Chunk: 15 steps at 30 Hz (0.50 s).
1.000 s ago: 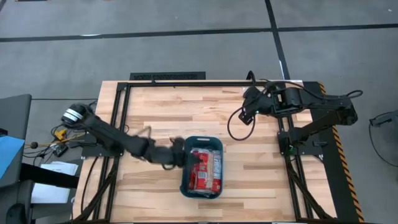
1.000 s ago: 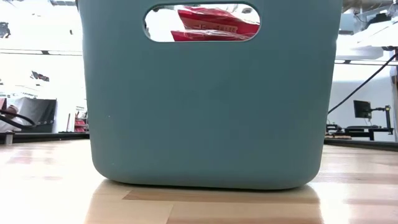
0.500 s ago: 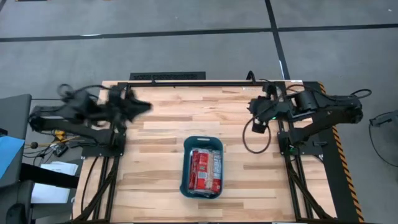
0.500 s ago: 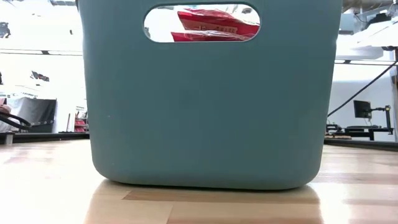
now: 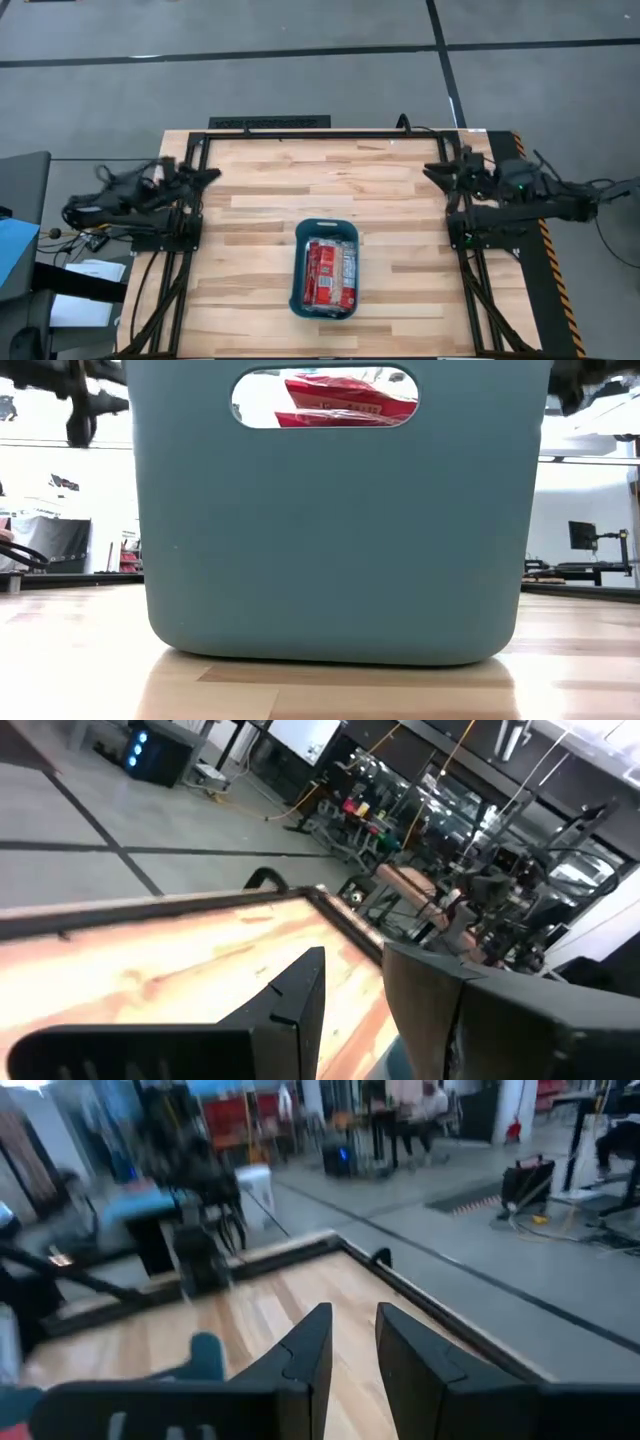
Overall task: Sort popcorn bags into baskets
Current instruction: Return to Home Position
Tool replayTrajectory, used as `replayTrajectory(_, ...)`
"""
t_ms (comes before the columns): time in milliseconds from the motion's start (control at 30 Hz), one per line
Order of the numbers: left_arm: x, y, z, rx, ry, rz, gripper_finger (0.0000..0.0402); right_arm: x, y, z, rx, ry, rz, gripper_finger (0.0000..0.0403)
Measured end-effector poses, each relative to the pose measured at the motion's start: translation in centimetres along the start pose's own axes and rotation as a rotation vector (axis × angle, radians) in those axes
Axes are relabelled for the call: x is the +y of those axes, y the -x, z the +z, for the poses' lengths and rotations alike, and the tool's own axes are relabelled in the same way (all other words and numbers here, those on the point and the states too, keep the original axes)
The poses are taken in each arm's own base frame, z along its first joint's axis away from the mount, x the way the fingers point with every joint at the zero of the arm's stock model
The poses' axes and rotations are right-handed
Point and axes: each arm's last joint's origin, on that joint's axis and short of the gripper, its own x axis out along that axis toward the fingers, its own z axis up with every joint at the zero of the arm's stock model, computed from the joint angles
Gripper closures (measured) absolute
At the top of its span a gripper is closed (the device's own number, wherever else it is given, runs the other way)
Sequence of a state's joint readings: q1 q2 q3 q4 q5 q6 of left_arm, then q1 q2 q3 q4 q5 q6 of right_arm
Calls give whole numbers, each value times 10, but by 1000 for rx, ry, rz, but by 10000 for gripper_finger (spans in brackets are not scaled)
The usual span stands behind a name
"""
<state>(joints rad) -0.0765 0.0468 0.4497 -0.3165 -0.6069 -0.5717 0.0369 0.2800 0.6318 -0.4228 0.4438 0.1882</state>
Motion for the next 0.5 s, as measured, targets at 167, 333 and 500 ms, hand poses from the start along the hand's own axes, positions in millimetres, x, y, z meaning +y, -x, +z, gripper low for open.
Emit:
replayTrajectory(167,20,-17,-54,23,16,-29,311,-15,13,-42,-86,-128,5,296)
replayTrajectory(333,13,-14,-49,99,10,-164,311,-18,9,-61,-29,-185,-27,296)
replayTrajectory(500,12,-1,-20,46,-50,32,311,-18,3,-67,9,-199,-68,296)
